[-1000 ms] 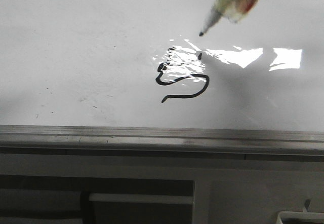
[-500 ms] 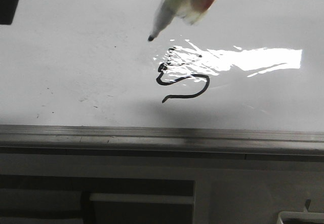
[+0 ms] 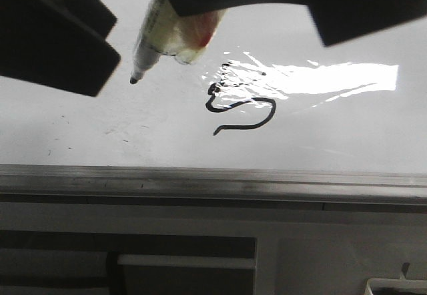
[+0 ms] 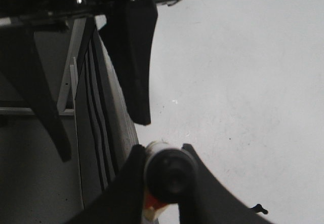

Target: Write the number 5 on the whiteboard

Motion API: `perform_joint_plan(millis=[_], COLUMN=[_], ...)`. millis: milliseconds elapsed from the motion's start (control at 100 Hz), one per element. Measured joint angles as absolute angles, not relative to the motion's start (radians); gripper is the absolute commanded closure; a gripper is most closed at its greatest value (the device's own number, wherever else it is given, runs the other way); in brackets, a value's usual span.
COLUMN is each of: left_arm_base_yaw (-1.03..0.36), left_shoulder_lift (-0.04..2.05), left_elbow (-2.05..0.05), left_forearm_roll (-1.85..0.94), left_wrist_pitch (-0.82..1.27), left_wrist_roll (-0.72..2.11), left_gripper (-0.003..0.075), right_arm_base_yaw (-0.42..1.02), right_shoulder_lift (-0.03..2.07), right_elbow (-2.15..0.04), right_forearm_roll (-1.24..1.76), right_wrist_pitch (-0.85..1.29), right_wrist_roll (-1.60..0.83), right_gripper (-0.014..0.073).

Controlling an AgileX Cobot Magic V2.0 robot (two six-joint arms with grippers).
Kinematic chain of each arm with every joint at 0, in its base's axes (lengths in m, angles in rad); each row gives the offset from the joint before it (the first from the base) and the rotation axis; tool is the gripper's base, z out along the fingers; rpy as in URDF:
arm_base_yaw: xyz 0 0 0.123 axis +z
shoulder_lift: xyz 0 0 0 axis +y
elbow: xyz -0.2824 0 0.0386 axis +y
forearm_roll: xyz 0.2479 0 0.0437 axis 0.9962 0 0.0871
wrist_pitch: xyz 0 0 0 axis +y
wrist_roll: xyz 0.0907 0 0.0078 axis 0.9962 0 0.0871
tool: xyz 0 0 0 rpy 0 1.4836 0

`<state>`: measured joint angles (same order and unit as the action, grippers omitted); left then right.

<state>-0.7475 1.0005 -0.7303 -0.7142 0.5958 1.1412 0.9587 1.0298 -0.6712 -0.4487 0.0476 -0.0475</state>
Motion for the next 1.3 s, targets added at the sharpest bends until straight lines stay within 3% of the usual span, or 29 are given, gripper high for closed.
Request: perform_joint_plan(millis=[270, 1300], left_arm_base_yaw=[-0.769, -0.771], left_shoulder_lift=[1.055, 1.055], left_elbow=[-0.732, -0.732], left_forearm_roll=[-0.782, -0.827], left_wrist_pitch=[0.492, 0.464], left_wrist_roll=[1.145, 1.147], left_gripper=[0.0352, 0.0352], right_arm_base_yaw=[0.99, 1.015], right_shoulder_lift=[1.03, 1.03], right_elbow=[-0.671, -0.671], right_forearm_roll=[-0.449, -0.439], right_wrist_pitch=[0.049, 0.059], right_wrist_roll=[-0.047, -0.051], right_gripper=[0.0664, 0.0664])
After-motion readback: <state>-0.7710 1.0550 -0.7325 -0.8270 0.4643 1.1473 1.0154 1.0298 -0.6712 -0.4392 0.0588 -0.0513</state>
